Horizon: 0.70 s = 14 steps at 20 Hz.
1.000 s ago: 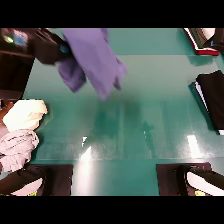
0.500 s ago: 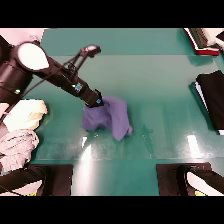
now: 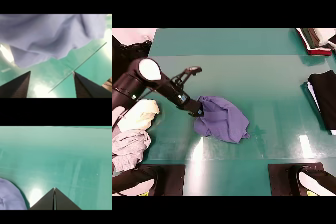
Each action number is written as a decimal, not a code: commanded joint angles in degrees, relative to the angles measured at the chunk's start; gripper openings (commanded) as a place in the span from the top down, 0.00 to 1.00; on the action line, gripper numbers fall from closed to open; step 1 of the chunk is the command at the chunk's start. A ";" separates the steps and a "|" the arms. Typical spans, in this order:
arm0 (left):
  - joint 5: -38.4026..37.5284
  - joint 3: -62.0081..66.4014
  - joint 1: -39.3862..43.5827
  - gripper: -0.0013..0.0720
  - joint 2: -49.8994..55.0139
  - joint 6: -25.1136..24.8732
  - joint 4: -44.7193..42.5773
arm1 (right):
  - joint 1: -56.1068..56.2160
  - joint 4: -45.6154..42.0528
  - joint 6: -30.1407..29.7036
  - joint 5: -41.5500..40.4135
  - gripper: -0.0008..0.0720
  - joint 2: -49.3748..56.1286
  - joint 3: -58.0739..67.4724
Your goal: Fold the shirts.
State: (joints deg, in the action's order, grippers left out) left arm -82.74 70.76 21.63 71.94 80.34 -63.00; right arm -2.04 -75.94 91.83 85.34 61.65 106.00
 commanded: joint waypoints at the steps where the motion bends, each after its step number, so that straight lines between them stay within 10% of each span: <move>1: 5.77 -10.12 -0.31 0.15 -0.28 0.72 4.74 | 0.02 -0.55 0.00 0.33 0.96 0.48 -0.04; 12: 25.33 -23.26 -0.31 0.16 0.07 0.72 15.56 | 0.04 -0.48 0.02 4.46 0.96 3.91 -0.07; 13: 26.34 -23.26 -0.31 0.29 0.07 0.74 15.76 | 0.04 -0.11 0.02 4.59 0.96 3.93 -0.09; 14: 27.52 -23.26 -0.31 0.79 0.07 0.68 16.41 | 0.04 -0.07 0.02 4.98 0.96 3.98 -0.09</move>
State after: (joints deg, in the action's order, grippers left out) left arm -59.13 48.64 21.37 71.96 81.10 -47.92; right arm -2.04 -76.40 91.83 89.47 65.41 105.93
